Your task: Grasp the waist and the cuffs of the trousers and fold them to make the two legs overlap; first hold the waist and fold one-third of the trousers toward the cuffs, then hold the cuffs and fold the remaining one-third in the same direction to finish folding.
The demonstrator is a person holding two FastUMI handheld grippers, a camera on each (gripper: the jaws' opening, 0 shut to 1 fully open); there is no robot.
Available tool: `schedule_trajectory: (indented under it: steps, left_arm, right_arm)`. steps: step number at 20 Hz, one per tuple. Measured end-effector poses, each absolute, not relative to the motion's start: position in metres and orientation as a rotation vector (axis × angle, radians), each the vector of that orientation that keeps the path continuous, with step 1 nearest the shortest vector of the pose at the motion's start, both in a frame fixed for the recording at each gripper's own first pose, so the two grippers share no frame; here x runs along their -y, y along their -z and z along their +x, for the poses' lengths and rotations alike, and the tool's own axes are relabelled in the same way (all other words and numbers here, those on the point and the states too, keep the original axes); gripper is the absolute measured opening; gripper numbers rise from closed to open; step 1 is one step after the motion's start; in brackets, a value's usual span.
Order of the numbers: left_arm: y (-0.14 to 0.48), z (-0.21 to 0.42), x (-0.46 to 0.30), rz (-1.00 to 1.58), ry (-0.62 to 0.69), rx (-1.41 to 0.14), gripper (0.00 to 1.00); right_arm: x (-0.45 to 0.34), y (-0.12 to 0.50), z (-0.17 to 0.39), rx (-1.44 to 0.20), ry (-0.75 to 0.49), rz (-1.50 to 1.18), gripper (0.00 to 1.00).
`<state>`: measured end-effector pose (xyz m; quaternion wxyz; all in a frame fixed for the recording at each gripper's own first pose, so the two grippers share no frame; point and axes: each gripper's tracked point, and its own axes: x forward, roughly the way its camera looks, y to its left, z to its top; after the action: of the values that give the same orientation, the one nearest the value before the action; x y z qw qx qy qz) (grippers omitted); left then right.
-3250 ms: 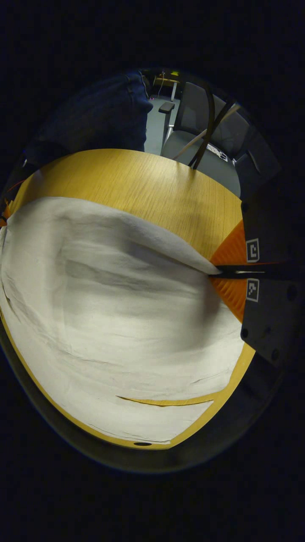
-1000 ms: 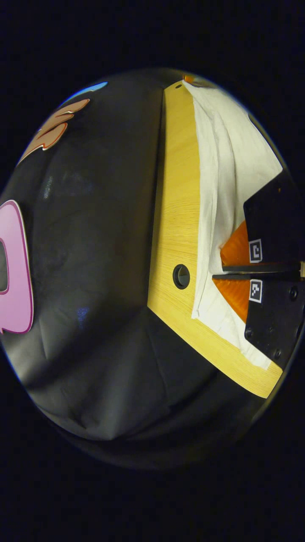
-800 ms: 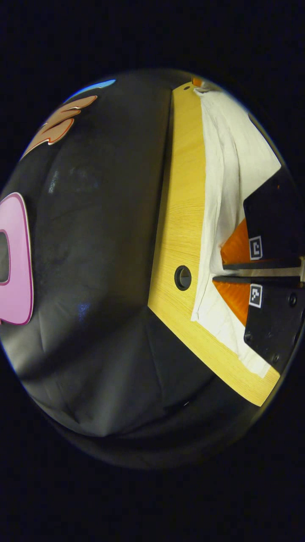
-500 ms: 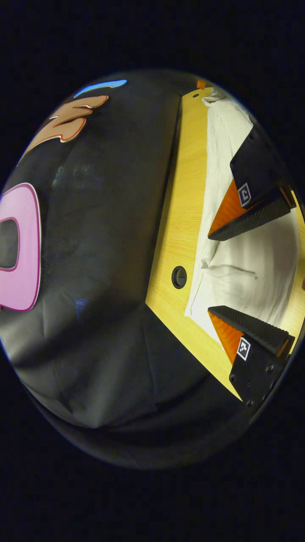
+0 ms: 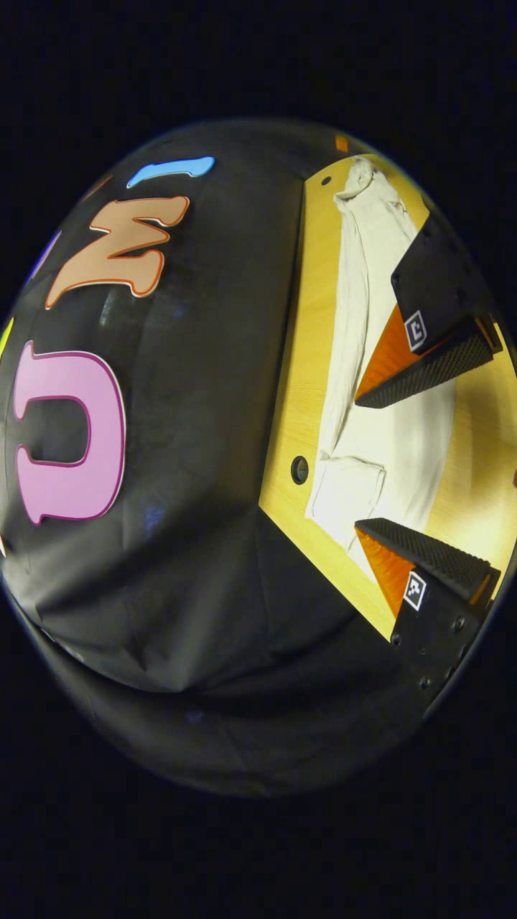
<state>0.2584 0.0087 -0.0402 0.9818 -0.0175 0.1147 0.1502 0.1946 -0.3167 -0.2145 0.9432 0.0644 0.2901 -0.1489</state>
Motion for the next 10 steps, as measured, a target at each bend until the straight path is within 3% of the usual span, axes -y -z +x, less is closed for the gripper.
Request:
schedule_trajectory:
  steps: [5, 10]
  left_arm:
    - [0.032, 0.229, 0.006, -0.027, -0.317, -0.217, 0.95]
    - [0.028, 0.221, 0.019, -0.026, -0.328, -0.199, 0.94]
  right_arm:
    - [0.35, 0.247, 0.162, -0.654, 0.361, 0.17, 0.95]
    - [0.335, 0.278, 0.17, -0.674, 0.344, 0.349, 0.95]
